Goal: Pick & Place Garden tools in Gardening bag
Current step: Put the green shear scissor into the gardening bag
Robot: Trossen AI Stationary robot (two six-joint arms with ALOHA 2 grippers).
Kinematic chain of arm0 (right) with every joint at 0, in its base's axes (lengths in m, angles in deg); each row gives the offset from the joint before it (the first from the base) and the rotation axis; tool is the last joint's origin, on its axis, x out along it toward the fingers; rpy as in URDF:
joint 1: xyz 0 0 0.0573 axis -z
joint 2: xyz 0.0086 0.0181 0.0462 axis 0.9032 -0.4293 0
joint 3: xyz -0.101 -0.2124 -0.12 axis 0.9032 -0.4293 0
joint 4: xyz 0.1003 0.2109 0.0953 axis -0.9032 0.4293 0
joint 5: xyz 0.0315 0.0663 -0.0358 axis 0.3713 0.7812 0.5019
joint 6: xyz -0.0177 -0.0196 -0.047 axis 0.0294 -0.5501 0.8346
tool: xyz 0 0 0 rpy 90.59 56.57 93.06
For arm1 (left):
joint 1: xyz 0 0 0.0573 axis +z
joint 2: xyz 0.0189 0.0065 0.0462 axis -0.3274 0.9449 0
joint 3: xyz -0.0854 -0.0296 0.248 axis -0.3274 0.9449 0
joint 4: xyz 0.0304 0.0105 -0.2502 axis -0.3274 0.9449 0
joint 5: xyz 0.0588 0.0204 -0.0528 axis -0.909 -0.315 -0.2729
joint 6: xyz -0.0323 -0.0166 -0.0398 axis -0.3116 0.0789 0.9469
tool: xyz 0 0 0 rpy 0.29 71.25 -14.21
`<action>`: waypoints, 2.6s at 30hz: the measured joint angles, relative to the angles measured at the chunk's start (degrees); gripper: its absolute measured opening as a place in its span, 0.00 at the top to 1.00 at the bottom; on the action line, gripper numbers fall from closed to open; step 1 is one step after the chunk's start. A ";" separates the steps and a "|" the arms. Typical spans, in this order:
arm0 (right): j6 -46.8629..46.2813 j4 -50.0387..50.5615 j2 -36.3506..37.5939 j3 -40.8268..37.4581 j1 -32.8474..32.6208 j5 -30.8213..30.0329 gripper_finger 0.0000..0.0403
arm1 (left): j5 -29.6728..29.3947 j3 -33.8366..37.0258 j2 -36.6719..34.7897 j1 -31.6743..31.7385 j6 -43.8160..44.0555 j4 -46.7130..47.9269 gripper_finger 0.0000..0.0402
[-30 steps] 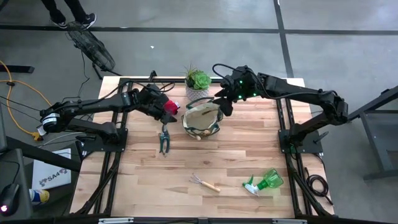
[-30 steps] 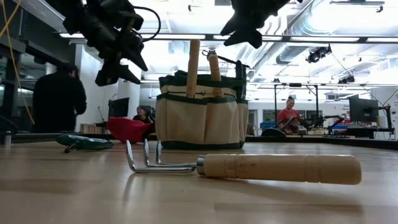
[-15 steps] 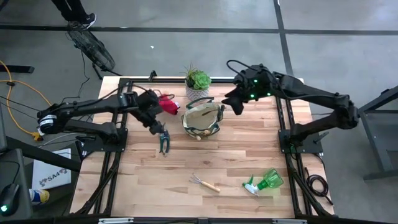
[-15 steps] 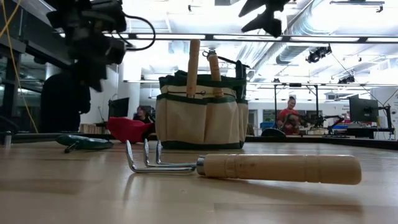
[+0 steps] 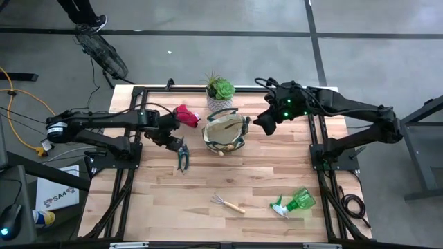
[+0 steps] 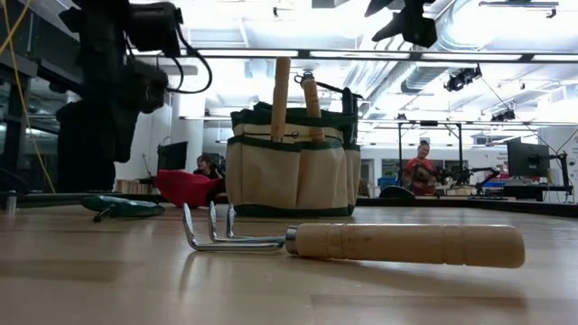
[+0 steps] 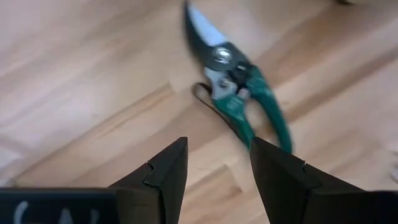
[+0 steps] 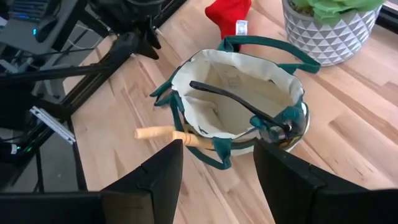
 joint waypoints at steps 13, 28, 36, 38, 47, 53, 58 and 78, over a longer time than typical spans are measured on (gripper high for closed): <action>-3.56 -0.14 0.00 0.00 -4.81 -6.46 0.53 | -4.01 0.00 14.17 0.08 -2.08 -2.73 0.58; -4.99 -0.33 0.00 0.00 -5.41 -7.15 0.53 | -5.26 0.00 21.28 0.08 -4.40 -7.55 0.58; -4.81 -0.31 -0.02 0.00 -5.37 -7.31 0.53 | -4.60 -0.26 23.77 0.11 -5.83 -7.84 0.58; -4.65 -0.31 -0.02 0.00 -5.37 -7.31 0.53 | -4.26 -0.25 24.19 0.11 -5.88 -7.87 0.58; -4.39 -0.28 -0.02 0.02 -5.37 -7.31 0.53 | -2.59 -0.17 24.54 0.08 -6.34 -7.98 0.73; -4.36 -0.28 -0.02 0.02 -5.37 -7.31 0.53 | -1.64 -0.15 24.59 0.09 -7.64 -7.67 0.87; -4.36 -0.28 -0.02 0.02 -5.37 -7.27 0.53 | -0.95 -0.11 24.61 0.08 -8.63 -7.50 0.96; -4.36 -0.28 -0.02 0.07 -5.37 -7.12 0.53 | 1.07 0.22 16.20 0.06 -10.76 -4.50 1.00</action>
